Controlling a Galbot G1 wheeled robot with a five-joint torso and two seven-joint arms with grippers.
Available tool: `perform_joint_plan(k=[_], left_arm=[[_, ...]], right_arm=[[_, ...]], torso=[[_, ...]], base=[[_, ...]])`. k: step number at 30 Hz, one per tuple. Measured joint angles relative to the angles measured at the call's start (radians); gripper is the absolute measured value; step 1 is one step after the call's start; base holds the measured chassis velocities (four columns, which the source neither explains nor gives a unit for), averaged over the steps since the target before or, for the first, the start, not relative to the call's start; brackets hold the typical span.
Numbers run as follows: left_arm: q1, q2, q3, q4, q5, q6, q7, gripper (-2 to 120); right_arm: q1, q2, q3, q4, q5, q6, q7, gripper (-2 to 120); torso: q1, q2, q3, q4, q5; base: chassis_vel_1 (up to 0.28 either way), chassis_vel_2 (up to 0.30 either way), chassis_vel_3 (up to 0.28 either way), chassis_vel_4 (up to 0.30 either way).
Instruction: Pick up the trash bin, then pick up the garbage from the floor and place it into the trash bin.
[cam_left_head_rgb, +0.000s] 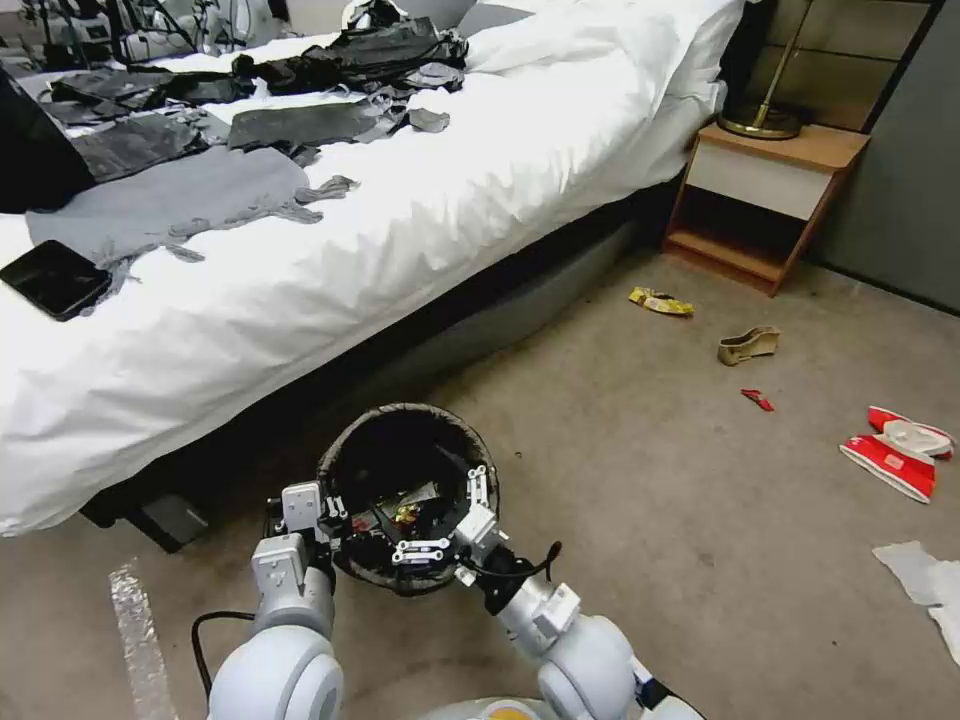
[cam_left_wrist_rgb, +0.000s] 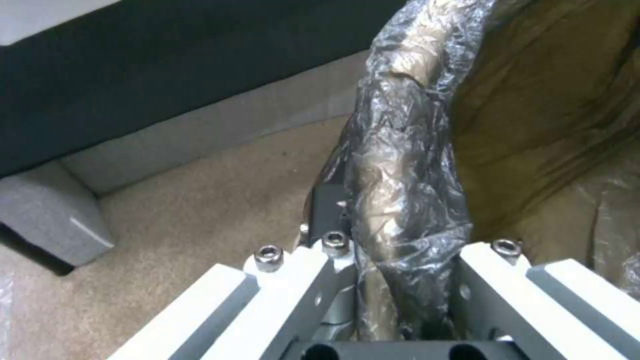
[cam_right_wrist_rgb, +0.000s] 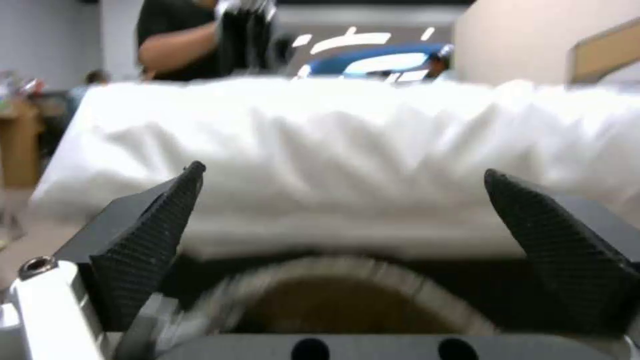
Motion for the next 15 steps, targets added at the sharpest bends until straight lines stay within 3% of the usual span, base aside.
perform_joint_plan(k=[3, 6, 10, 15], left_arm=[[-0.003, 0.001, 0.0, 0.003, 0.007, -0.008, 0.013, 0], [-0.007, 0.003, -0.002, 0.005, 0.016, -0.018, 0.028, 0], [-0.008, 0.011, -0.007, 0.004, 0.019, -0.021, 0.034, 0], [-0.014, 0.016, -0.01, 0.001, 0.015, -0.023, 0.034, 0]], right_arm=[[-0.034, 0.012, 0.059, 0.096, -0.028, 0.005, 0.049, 100], [-0.138, 0.043, 0.17, 0.225, -0.132, -0.052, 0.188, 100], [-0.255, 0.069, 0.229, 0.267, -0.192, -0.081, 0.301, 100], [-0.307, 0.094, 0.288, 0.251, -0.193, -0.079, 0.349, 100]], torso=[[0.0, 0.0, 0.0, 0.0001, 0.0], [0.0, 0.0, 0.0, 0.0001, -0.0003], [0.0, 0.0, 0.0, -0.0002, -0.0004], [0.0, 0.0, 0.0, 0.0001, -0.0004]], base=[[0.0, 0.0, 0.0, 0.0], [0.0, 0.0, 0.0, 0.0], [0.0, 0.0, 0.0, 0.0], [0.0, 0.0, 0.0, 0.0]])
